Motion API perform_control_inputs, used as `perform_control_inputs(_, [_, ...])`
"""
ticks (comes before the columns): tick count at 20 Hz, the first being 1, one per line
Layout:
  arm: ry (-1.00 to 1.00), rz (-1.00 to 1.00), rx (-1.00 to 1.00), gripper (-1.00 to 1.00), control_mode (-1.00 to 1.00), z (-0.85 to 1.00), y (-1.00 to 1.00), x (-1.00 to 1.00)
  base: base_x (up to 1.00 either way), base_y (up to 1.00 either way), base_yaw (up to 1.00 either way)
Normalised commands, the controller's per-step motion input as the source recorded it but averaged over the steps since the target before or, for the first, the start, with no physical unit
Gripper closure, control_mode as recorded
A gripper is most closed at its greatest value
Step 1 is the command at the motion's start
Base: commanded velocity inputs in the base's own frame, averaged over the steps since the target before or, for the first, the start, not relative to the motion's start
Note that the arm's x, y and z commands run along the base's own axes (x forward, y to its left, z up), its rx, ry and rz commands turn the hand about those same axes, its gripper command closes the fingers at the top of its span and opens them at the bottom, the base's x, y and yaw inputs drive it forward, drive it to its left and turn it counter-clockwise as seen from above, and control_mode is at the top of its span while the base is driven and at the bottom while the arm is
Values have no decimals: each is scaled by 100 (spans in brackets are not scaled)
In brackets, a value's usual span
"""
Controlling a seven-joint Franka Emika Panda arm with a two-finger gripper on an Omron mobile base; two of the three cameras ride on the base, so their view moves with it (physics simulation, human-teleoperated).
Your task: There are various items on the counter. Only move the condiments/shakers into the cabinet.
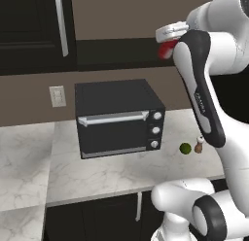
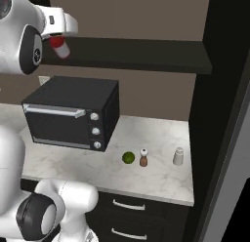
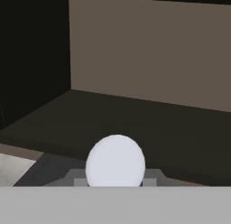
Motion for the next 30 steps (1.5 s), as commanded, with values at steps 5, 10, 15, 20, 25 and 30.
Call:
perform_control_inputs(5, [2,0,0,100,-100,-9,0,53,0,0,0])
perform_control_inputs(10, [6,0,0,100,-100,-15,0,58,0,0,0])
perform_control_inputs(15, [8,-1,0,100,-100,-5,0,61,0,0,0])
perform_control_inputs(20, [2,-2,0,100,-100,-4,0,54,0,0,0])
perform_control_inputs(25, [1,0,0,100,-100,-28,0,28,0,0,0])
perform_control_inputs(30, [0,0,1,100,-100,-30,0,15,0,0,0])
